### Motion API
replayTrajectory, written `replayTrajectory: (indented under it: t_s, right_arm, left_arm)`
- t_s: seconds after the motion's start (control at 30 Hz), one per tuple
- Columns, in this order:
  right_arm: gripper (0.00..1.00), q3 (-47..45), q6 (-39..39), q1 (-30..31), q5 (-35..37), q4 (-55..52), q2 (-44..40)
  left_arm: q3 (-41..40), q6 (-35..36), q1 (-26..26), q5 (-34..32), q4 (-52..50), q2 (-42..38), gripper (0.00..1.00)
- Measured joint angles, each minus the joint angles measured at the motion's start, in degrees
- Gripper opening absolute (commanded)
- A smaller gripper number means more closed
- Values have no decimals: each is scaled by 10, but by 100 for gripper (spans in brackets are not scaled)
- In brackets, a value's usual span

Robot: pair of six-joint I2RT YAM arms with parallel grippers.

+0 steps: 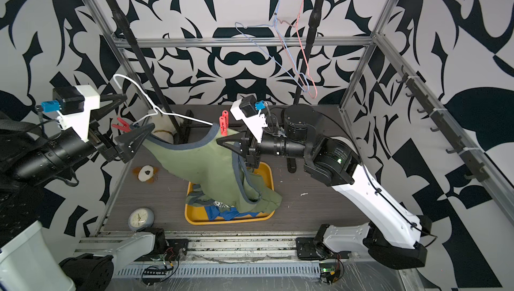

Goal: Remove the clothespins securing tank tops to the hanger
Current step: Adjust the hanger.

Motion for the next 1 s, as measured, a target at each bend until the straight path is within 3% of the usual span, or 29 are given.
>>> replayTrajectory:
  t_s: [0.43, 0.6, 0.77, 1.0]
  right_arm:
    - [0, -53, -5, 0, -25, 30, -3]
    - [0, -77, -5, 0, -25, 43, -12]
    - [0, -91, -5, 0, -25, 61, -17]
    - [0, -104, -5, 0, -28, 75, -17]
  left_arm:
    - [-29, -20, 0, 64, 14, 3, 86]
    - [-47, -53, 0, 83, 30, 2, 69]
    - [-60, -91, 1, 93, 52, 1, 36]
    - [-68, -123, 5, 90, 72, 1, 10]
